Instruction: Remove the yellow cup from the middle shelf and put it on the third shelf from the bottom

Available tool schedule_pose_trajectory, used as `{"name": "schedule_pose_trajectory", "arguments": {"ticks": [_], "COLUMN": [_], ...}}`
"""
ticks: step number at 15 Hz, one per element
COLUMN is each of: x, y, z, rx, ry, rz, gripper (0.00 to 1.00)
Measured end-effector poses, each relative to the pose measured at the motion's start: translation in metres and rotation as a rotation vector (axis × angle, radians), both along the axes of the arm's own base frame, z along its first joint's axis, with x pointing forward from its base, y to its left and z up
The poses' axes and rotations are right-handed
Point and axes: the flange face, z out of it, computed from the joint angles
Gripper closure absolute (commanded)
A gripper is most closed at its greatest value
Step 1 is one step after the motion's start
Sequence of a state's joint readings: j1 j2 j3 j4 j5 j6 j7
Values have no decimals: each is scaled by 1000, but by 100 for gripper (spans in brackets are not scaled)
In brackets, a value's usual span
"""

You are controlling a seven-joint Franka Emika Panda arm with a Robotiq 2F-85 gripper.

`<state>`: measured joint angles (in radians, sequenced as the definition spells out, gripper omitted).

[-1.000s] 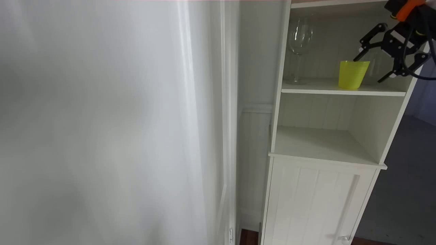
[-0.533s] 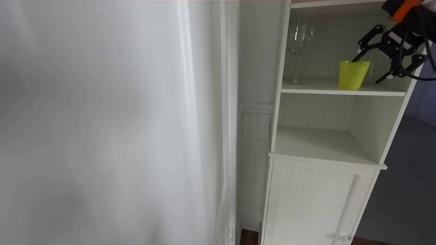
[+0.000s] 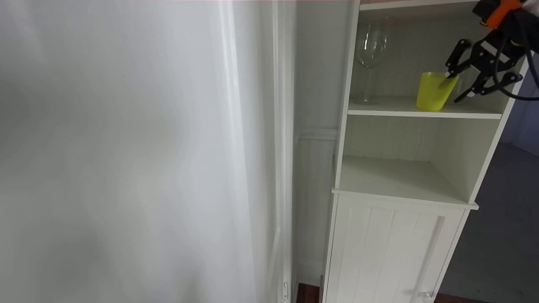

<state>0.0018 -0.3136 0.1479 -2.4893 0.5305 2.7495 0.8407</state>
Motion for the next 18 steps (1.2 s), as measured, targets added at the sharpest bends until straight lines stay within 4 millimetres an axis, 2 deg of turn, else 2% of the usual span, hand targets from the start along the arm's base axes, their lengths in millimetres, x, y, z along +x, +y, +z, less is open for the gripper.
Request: {"name": "schedule_pose_trajectory", "arguments": {"ticks": [2, 4, 10, 13, 18], "x": [0, -2, -17, -41, -90], "y": [-1, -2, -15, -22, -21], "z": [0, 1, 12, 34, 89], "rx": [-13, -31, -82, -89, -130], "ry": [-3, -10, 14, 45, 122], "rz": [29, 75, 286, 441, 663], "gripper": [94, 100, 99, 99, 99]}}
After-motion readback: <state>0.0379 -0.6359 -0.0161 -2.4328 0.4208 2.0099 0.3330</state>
